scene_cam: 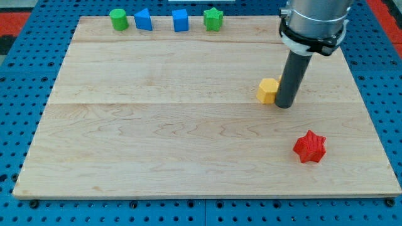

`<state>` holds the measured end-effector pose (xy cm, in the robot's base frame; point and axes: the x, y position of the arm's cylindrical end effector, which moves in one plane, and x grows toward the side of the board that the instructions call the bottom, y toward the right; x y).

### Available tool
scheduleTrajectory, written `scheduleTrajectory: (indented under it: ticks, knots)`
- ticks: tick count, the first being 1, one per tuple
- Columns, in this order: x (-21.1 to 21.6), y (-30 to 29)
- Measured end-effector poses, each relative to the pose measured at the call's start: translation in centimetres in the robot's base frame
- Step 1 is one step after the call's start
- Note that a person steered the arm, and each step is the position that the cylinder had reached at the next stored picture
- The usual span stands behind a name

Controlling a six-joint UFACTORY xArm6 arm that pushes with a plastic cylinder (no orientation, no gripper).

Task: Slide the red circle left to the hexagon

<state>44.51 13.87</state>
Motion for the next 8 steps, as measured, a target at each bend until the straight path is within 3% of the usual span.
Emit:
scheduleTrajectory:
  ticks: [1, 2, 3, 4, 6, 8]
  knots:
    - [-0.8, -1.4]
    - [2.7, 6.0]
    - [-3.2, 16.2]
    - [-13.8, 17.4]
    - [-19.6, 11.1]
    - [-17.6, -4.4]
